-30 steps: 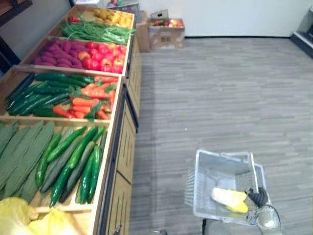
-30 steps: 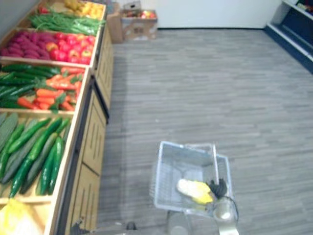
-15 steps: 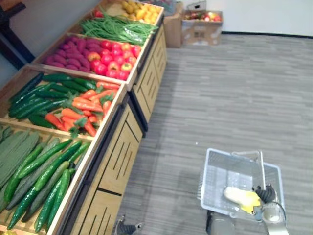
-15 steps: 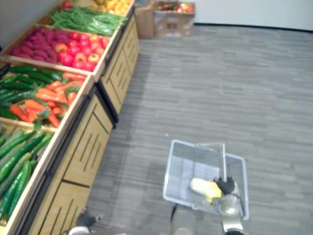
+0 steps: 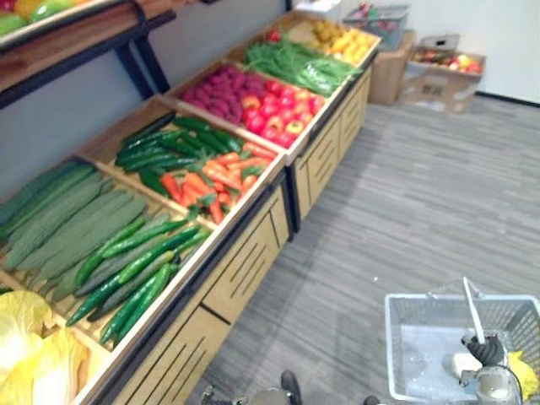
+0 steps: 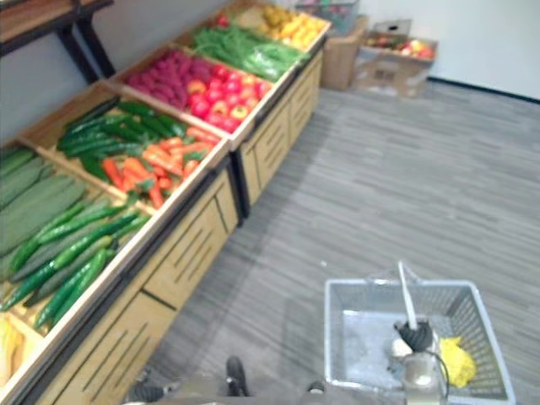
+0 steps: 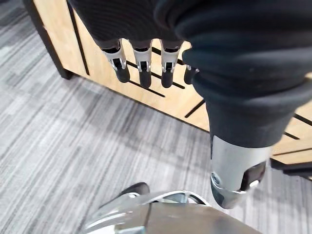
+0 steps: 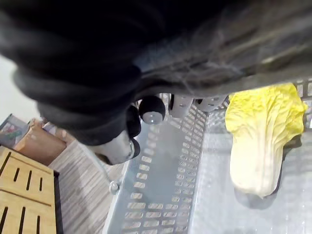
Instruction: Pick vegetable in the basket
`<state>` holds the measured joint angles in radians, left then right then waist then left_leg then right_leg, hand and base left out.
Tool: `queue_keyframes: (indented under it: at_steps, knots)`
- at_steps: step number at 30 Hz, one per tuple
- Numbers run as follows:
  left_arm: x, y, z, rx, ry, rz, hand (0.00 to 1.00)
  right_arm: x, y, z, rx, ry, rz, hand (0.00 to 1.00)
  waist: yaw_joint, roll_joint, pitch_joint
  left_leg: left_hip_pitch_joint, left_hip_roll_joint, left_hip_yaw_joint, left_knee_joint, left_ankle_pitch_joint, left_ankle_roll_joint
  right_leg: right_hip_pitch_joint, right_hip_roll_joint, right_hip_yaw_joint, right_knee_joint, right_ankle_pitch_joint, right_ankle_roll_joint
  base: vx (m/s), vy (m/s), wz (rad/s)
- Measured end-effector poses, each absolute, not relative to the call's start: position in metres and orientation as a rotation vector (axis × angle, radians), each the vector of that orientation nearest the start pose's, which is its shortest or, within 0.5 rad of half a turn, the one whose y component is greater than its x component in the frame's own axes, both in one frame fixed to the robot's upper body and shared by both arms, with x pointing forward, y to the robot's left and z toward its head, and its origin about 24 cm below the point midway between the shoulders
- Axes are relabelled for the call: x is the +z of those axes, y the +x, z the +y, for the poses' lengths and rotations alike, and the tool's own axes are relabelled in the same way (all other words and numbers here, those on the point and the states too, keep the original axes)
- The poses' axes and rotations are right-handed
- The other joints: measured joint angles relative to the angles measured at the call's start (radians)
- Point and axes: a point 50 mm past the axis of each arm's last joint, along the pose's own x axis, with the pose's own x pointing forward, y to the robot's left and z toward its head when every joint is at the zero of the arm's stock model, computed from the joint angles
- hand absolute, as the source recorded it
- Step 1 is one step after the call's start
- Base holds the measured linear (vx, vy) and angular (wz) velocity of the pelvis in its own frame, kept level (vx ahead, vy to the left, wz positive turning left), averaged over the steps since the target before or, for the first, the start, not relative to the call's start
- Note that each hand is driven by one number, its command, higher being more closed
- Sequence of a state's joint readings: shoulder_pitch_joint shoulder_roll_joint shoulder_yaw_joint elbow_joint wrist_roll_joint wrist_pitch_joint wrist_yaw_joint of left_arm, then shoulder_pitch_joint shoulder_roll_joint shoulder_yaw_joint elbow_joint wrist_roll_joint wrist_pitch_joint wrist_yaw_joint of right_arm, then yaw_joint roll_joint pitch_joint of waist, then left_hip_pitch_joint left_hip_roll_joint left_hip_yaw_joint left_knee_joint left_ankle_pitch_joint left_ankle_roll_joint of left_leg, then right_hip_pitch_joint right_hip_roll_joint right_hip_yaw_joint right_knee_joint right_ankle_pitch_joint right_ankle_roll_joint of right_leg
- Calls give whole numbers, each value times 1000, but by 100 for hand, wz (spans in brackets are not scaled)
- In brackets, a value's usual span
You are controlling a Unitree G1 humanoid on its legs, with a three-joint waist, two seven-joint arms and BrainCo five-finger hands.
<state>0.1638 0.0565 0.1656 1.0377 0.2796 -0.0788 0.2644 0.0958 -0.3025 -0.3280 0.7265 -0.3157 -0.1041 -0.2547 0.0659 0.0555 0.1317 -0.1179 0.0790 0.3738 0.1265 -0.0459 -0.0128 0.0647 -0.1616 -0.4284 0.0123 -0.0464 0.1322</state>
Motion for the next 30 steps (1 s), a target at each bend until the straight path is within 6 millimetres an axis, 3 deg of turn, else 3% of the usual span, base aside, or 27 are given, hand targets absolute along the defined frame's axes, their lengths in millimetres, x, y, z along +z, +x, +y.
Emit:
queue_keyframes:
  at_steps: [2, 5, 6, 7, 8, 9, 11, 12, 14, 15, 18, 20, 21, 23, 24, 25, 26, 28, 30]
  knots:
    - [-162, 61, 207, 284, 354, 1119, 0, -81, 149, -313, -492, -583, 678, 100, 4, -4, 1, 35, -18, -1, -2, -10, 17, 36, -13, -3, 0, 1, 4, 157, 56, 19]
    - [-163, 55, 208, 276, 356, 1136, 0, -88, 147, -308, -484, -562, 703, 100, 15, -17, -1, 72, -54, -13, -23, -51, 32, 34, -73, -9, 120, -85, 29, 119, 56, 19]
    - [-164, 52, 208, 271, 361, 1149, 0, -93, 141, -310, -493, -553, 737, 100, 12, -25, -7, 102, -70, -28, -41, -64, 30, 9, -107, -3, 246, -122, 64, 128, 54, 35]
    - [-164, 50, 208, 268, 361, 1158, 0, -97, 135, -310, -496, -545, 768, 100, 11, -23, -8, 115, -69, -36, -40, -68, 32, -51, -137, 37, 413, -125, 74, 162, 57, 46]
    - [-164, 48, 212, 262, 378, 1162, 0, -102, 133, -304, -496, -523, 784, 100, 7, -37, -5, 130, -68, -56, -37, -76, 33, -143, -165, 113, 623, -76, 110, 132, 51, 43]
    - [-164, 46, 215, 261, 390, 1167, 0, -103, 134, -301, -497, -506, 789, 100, 0, -50, -5, 140, -70, -65, -38, -78, 34, -180, -172, 148, 706, -32, 107, 176, 38, 58]
    - [-162, 41, 223, 259, 423, 1183, 0, -113, 126, -294, -518, -448, 834, 100, -23, -75, -4, 213, -65, -147, -72, -77, 46, -273, -176, 223, 927, 164, 105, 266, -1, 80]
    - [-162, 41, 226, 258, 433, 1182, 0, -115, 124, -292, -522, -438, 847, 100, -27, -71, -4, 224, -63, -169, -70, -81, 52, -286, -173, 231, 953, 105, 92, 280, -40, 81]
    - [-162, 42, 227, 265, 429, 1184, 0, -116, 117, -296, -555, -422, 863, 100, -38, -86, -1, 233, -48, -233, -65, -99, 49, -296, -145, 215, 811, -66, 33, 214, -66, 94]
    - [-161, 47, 229, 281, 420, 1175, 0, -115, 114, -301, -592, -405, 861, 100, -38, -86, -1, 233, -44, -254, -66, -103, 44, -301, -134, 219, 694, -73, 21, 224, -95, 95]
    - [-161, 50, 227, 313, 391, 1168, 0, -113, 117, -303, -625, -388, 852, 100, -37, -81, -1, 251, -24, -308, -62, -117, 3, -301, -104, 275, 305, -51, 17, 339, -198, 59]
    - [-160, 58, 226, 311, 388, 1148, 0, -112, 119, -303, -635, -377, 843, 100, -35, -74, 3, 259, 14, -344, -51, -145, -42, -303, -97, 311, 172, 10, 9, 344, -320, 55]
    - [-160, 58, 226, 312, 388, 1147, 0, -112, 119, -303, -655, -360, 839, 100, -36, -70, 4, 262, 27, -355, -51, -154, -57, -303, -97, 324, 148, 21, 8, 396, -474, 50]
    - [-159, 58, 229, 324, 389, 1141, 0, -114, 118, -301, -683, -322, 843, 100, -35, -86, -5, 271, 64, -374, -48, -187, -110, -299, -100, 336, 110, 34, 11, 334, -488, 37]
    - [-158, 57, 234, 337, 395, 1145, 0, -117, 114, -297, -681, -310, 858, 100, -35, -95, -9, 285, 95, -389, -53, -212, -154, -304, -95, 323, 134, 110, 46, 341, -561, 44]
    - [-162, 57, 221, 317, 359, 1157, 0, -116, 112, -301, -693, -314, 859, 100, -35, -50, -12, 290, 164, -391, -54, -201, -169, -309, -43, 273, 189, 88, 33, 425, -634, 53]
    - [-164, 58, 211, 311, 329, 1159, 0, -115, 111, -303, -710, -299, 857, 100, -37, -25, -25, 277, 201, -380, -55, -137, -189, -321, -16, 248, 232, 52, 2, 358, -487, 44]
    - [-165, 58, 211, 335, 305, 1164, 0, -116, 109, -303, -722, -281, 860, 100, -43, -10, -32, 252, 235, -394, -44, -42, -203, -318, 3, 200, 278, 18, -43, 319, -411, 40]
    - [-165, 60, 210, 389, 244, 1160, 0, -116, 109, -304, -728, -276, 858, 100, -59, -10, -33, 206, 247, -406, -14, 35, -188, -309, 3, 157, 288, -6, -71, 275, -399, 62]
